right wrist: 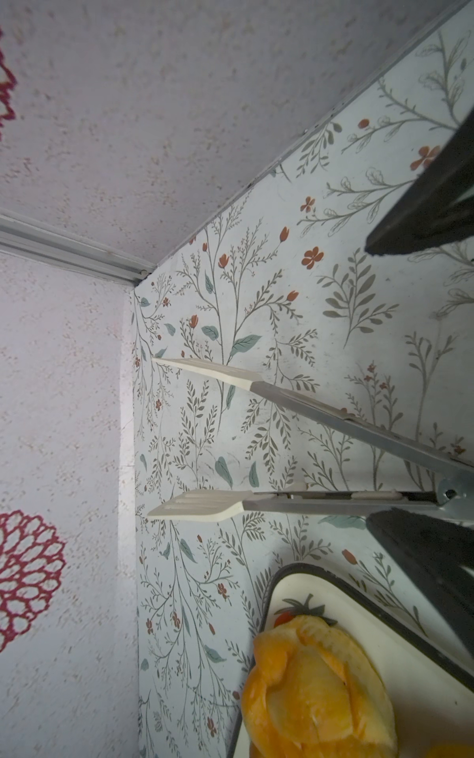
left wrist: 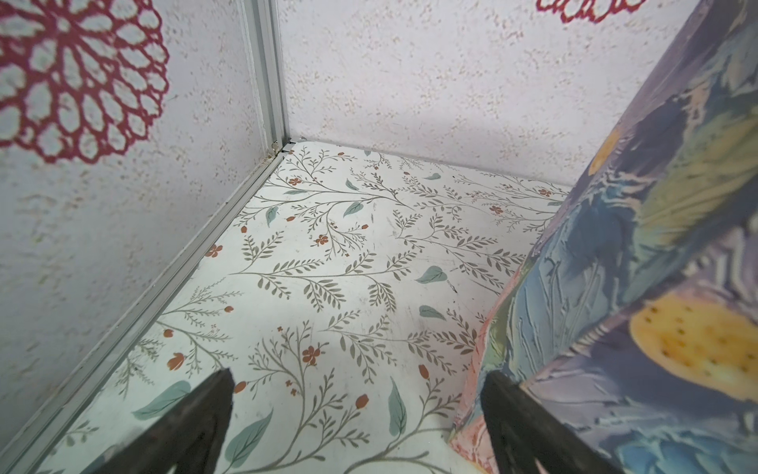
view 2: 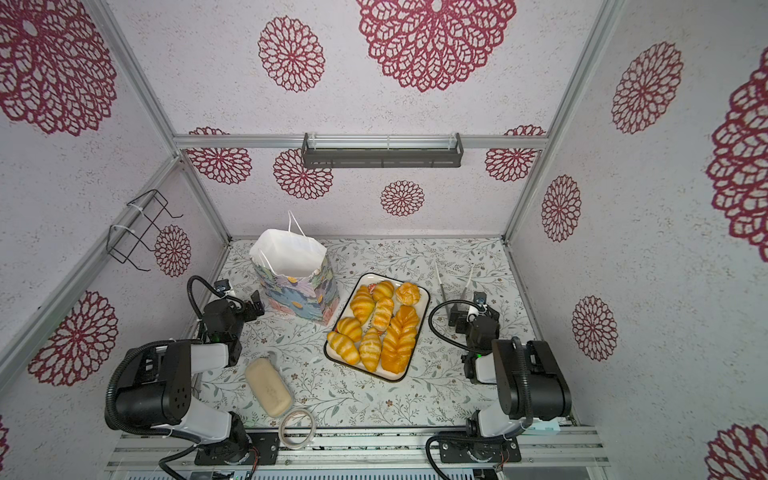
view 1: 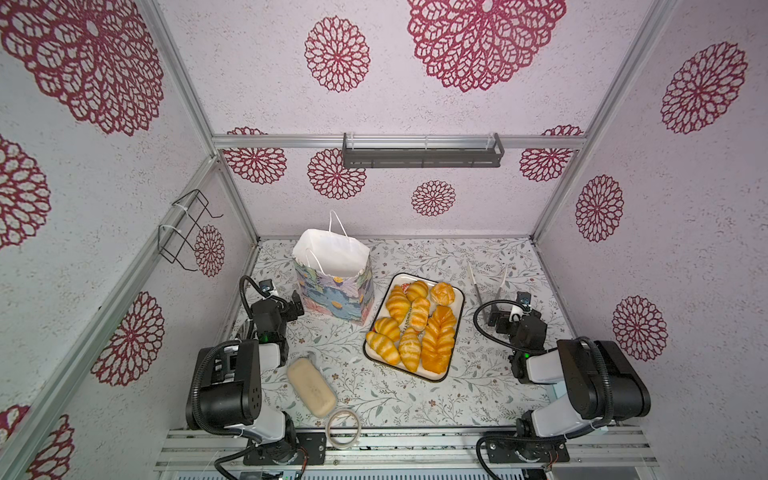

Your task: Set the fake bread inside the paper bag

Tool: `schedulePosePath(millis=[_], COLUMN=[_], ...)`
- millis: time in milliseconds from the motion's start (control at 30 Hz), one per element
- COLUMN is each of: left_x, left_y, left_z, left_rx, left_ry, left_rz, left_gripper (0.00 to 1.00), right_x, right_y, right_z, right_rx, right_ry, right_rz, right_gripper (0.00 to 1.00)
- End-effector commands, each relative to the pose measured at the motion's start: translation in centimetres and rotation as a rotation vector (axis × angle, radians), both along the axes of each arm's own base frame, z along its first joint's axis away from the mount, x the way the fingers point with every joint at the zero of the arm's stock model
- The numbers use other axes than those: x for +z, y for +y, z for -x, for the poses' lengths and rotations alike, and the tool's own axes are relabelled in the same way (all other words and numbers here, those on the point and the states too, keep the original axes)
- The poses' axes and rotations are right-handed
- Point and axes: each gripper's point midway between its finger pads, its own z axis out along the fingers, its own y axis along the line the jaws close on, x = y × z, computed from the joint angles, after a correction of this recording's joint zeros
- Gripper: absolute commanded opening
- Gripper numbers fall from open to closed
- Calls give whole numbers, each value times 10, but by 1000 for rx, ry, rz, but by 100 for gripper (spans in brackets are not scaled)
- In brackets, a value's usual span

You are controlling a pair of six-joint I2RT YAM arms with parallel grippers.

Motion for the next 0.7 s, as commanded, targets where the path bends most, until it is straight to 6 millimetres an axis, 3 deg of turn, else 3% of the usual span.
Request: schedulePosePath(millis=[0, 100, 233, 333, 567, 667], left_x=[14, 29, 53, 73, 117, 134], left_y=[6, 16, 21, 15, 16, -4], left_z=[2, 16, 34, 50, 85, 84], left_rx=[35, 128, 277, 327, 504, 427], left_ry=[-64, -110, -65, -124, -205, -223], left_rz=[1, -18, -60, -64, 129, 215], left_gripper=[97, 97, 97, 97, 97, 97], right_x=[17, 26, 50, 57, 67, 76], right_y=[-2, -5, -29, -37, -56, -58], right_z=[-6, -3, -6, -8, -13, -16], right_rx=[-14, -58, -217, -280, -487, -561], right_ry=[-57, -64, -10, 36, 208, 279], right_rz=[-2, 13, -23, -57, -234, -291], right_gripper=[99, 99, 99, 99, 99, 99])
